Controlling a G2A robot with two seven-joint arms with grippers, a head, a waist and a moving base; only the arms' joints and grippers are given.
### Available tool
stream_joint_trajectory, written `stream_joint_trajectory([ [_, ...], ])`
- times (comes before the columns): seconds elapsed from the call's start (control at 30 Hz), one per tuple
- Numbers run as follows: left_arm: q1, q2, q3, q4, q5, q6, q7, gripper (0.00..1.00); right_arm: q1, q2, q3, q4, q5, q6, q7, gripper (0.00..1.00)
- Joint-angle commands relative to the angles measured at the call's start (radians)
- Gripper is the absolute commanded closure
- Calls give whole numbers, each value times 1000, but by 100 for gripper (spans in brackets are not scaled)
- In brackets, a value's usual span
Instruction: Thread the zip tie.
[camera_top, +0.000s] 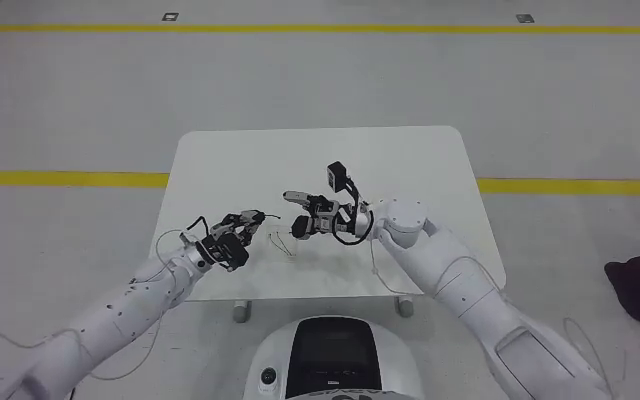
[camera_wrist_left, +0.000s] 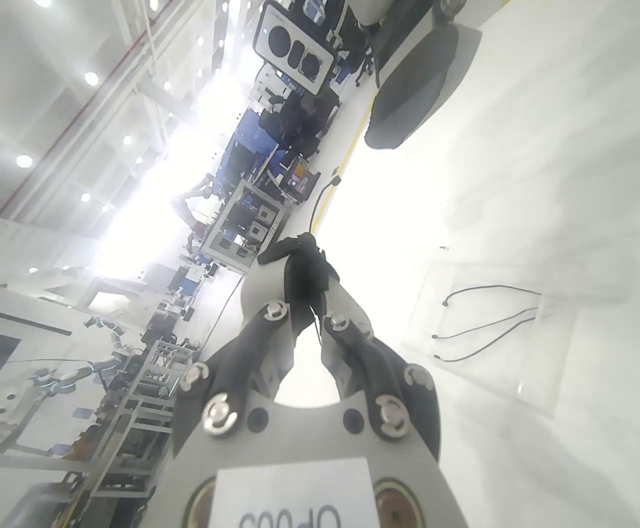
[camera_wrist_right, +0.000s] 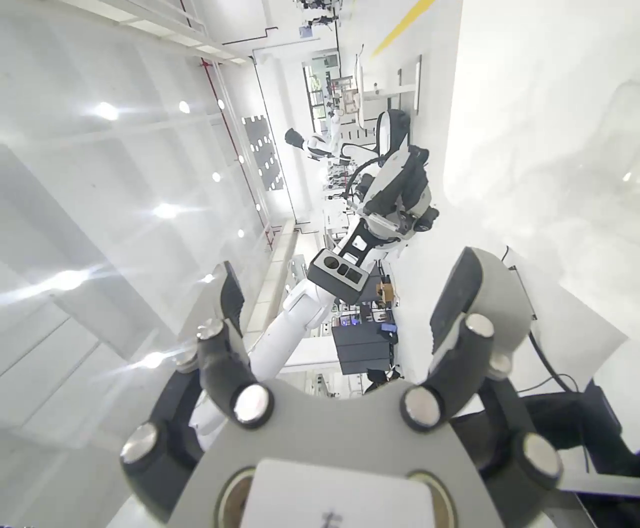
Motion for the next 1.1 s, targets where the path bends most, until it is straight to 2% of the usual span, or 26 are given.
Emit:
stream_joint_trajectory([
  [0.0,3,-4,-5,-3,-8,-12,7,100,-14,1,0,-10,-21,-4,-21,0],
  [0.23,11,-23,-24,3,-50,-16,34,100,-29,-2,-4,-4,-39,-41,-5,0],
  [0.27,11,-26,-26,4,-54,-21,37,100,-31,-4,-4,-1,-34,-52,-5,5],
  [0.3,12,-29,-28,5,-59,-29,43,100,-32,-6,-3,4,-30,-70,-6,23],
  [0.37,11,-33,-31,9,-58,-40,57,100,-33,-9,-2,12,-32,-98,-12,52],
  [0.5,11,-33,-31,9,-58,-40,57,100,-35,-15,-5,30,-37,-136,-16,65],
  [0.7,11,-33,-31,9,-58,-40,57,100,-27,-25,-12,63,-20,-158,13,74],
  [0.93,11,-33,-31,9,-58,-40,57,100,-12,-39,-20,99,-1,-171,33,91],
  [1.07,11,-33,-31,9,-58,-40,57,100,-6,-46,-21,118,8,-174,41,91],
])
